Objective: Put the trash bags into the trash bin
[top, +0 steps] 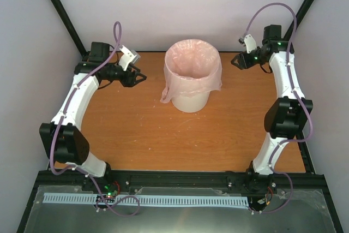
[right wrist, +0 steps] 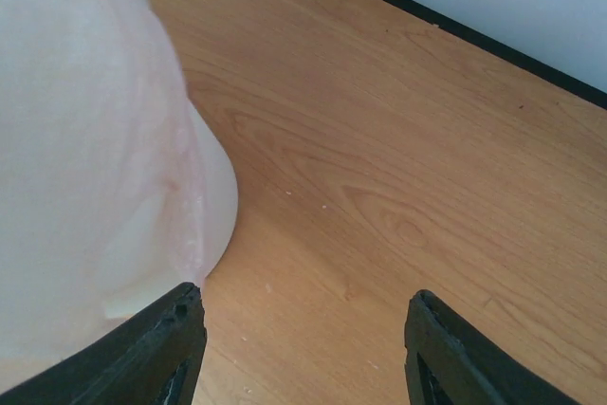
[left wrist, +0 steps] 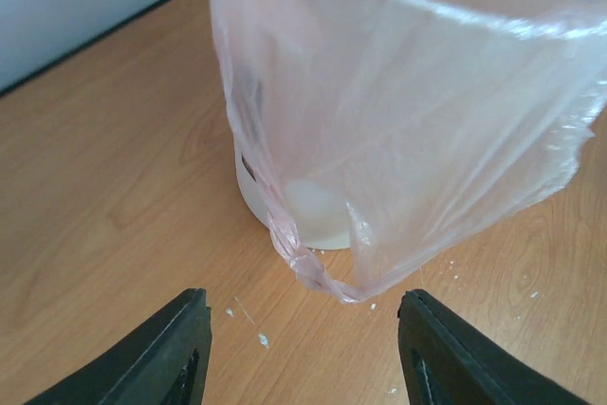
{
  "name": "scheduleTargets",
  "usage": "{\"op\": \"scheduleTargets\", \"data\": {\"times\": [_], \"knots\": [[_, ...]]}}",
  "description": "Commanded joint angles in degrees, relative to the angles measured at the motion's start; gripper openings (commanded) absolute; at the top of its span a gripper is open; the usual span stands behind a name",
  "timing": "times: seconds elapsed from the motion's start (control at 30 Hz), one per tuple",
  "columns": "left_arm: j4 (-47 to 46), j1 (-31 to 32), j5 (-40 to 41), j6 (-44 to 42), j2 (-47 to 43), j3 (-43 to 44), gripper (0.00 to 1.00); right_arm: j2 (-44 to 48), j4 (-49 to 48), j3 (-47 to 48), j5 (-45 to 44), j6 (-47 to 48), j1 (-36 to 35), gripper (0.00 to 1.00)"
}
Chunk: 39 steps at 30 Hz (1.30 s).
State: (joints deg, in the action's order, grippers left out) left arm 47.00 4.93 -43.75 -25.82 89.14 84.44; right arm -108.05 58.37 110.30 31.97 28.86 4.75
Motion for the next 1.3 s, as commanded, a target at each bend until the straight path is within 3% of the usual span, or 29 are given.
{"op": "scheduleTargets", "data": {"times": [0.0,0.3,0.73,0.9,1.07,1.27], "knots": [[4.6,0.1,0.7,-4.2,-3.2,3.9,0.56,-4.1,-0.7,3.5,-0.6,-1.4,-0.8,0.58],[6.4,0.1,5.1,-4.8,-4.7,3.7,0.58,-6.9,0.0,4.9,4.2,-2.3,-5.6,0.58],[2.8,0.1,15.2,2.0,-2.2,9.0,0.6,12.4,0.4,-21.1,12.2,-3.4,-18.2,0.58],[0.3,0.1,16.5,4.1,-1.9,11.4,0.62,15.8,1.1,-26.1,8.7,-1.8,-17.0,0.58],[-0.4,0.1,16.3,6.4,-0.2,15.0,0.67,17.0,1.9,-25.0,8.1,-0.6,-13.6,0.59],[-0.6,0.1,9.0,10.7,3.0,19.2,0.68,16.0,0.7,-21.0,4.3,-1.7,-12.8,0.59]]}}
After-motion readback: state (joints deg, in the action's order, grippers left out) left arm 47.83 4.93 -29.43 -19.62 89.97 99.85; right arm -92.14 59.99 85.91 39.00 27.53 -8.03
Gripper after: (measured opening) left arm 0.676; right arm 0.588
